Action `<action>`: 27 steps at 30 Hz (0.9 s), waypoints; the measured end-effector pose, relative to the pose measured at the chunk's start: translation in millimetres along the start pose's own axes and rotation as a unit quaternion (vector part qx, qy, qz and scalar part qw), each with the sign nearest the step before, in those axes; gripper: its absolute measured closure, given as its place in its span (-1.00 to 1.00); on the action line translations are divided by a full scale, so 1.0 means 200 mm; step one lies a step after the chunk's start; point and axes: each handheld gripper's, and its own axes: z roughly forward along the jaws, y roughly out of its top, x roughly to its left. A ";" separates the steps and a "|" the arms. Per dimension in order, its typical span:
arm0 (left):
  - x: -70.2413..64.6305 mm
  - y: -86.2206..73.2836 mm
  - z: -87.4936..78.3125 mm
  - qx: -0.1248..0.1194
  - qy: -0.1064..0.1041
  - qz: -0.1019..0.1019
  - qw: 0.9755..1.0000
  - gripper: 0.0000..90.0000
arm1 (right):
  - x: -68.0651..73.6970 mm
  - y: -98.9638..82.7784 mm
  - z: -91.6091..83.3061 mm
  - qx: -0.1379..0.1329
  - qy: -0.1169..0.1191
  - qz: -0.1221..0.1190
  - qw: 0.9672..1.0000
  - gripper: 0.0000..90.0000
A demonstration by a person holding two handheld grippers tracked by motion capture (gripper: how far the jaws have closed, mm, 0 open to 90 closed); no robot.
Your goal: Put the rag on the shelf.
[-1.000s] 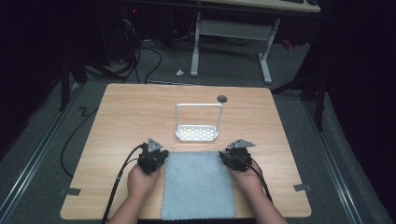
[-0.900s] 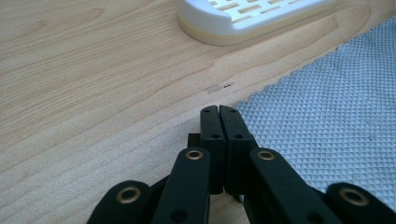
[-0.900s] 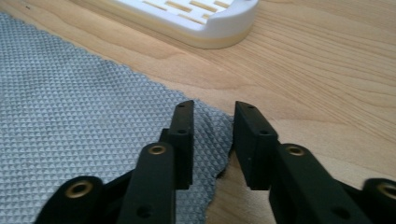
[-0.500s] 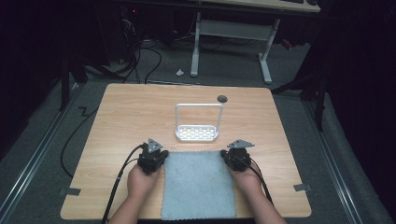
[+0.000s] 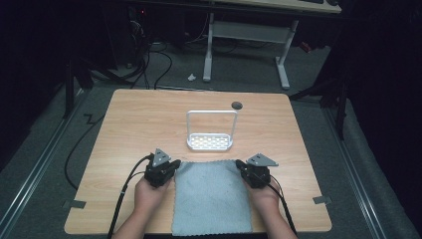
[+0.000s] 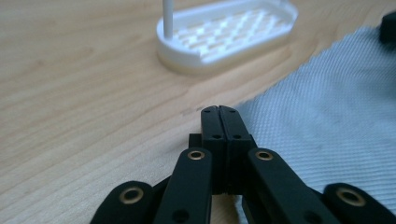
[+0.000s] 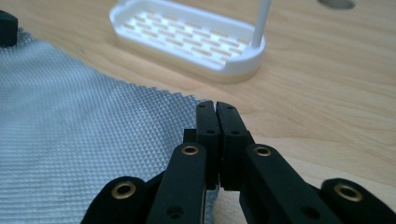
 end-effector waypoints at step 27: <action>-0.14 0.10 -0.30 -0.168 0.017 0.048 0.984 1.00 | 0.07 0.12 -0.33 -0.152 -0.016 -0.014 0.988 1.00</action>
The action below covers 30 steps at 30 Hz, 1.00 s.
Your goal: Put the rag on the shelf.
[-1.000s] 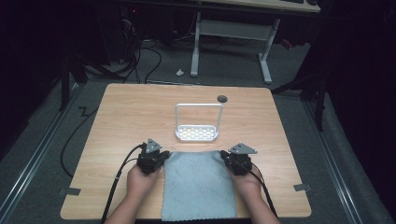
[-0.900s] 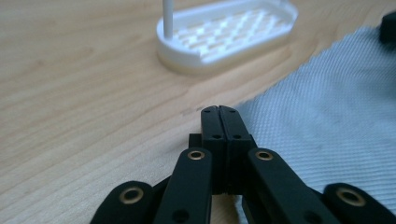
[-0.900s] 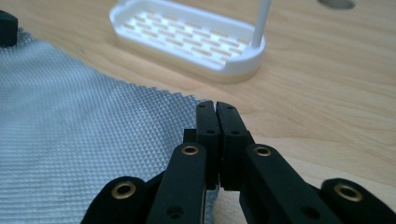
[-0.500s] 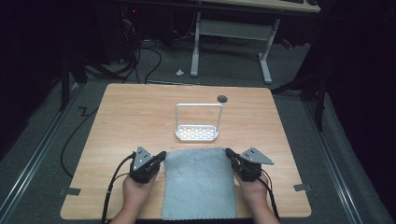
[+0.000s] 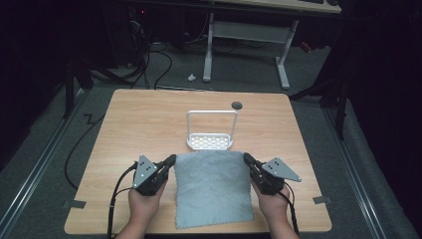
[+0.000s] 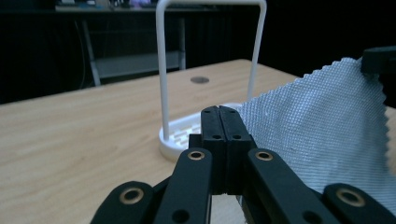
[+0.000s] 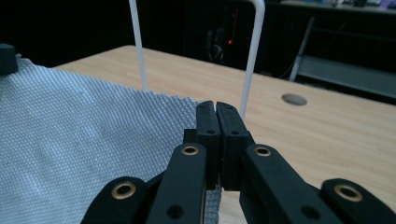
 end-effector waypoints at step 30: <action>0.03 0.44 -0.01 -0.100 0.024 0.061 0.993 1.00 | -0.04 0.43 -0.09 -0.114 -0.011 -0.022 0.993 1.00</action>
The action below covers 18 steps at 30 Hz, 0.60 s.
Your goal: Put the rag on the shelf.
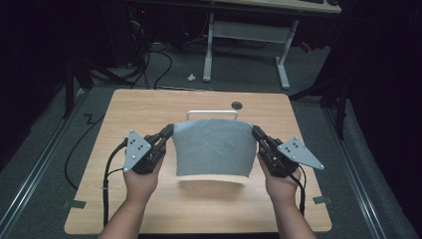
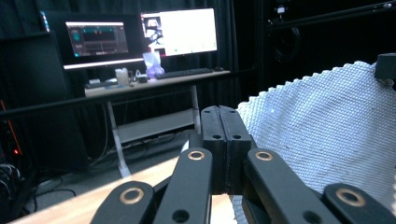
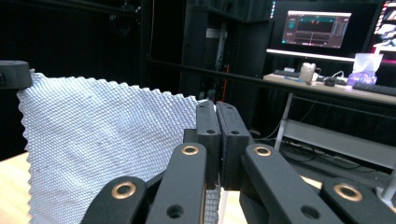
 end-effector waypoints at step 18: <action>0.07 0.04 0.15 0.031 0.007 0.002 0.999 1.00 | -0.09 0.05 0.12 0.017 -0.014 0.010 1.000 0.99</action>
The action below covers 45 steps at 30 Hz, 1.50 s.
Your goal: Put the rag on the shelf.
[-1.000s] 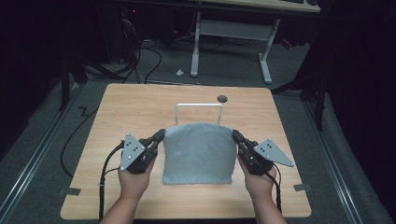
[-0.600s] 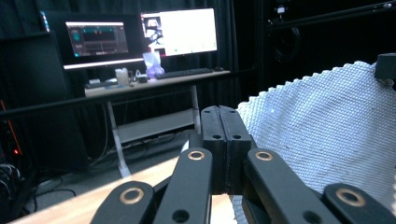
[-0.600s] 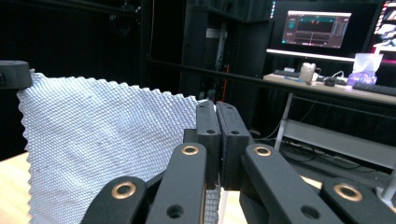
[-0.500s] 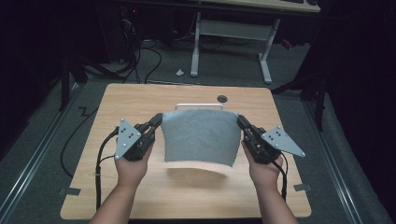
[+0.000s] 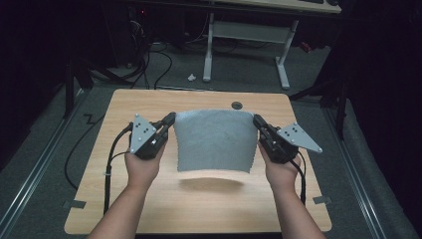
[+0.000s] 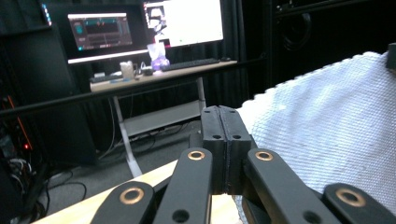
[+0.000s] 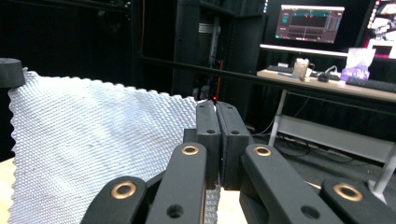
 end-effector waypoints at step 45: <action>0.30 -0.02 0.59 0.123 0.027 0.030 0.992 1.00 | -0.27 -0.01 0.62 0.098 -0.024 -0.020 0.995 1.00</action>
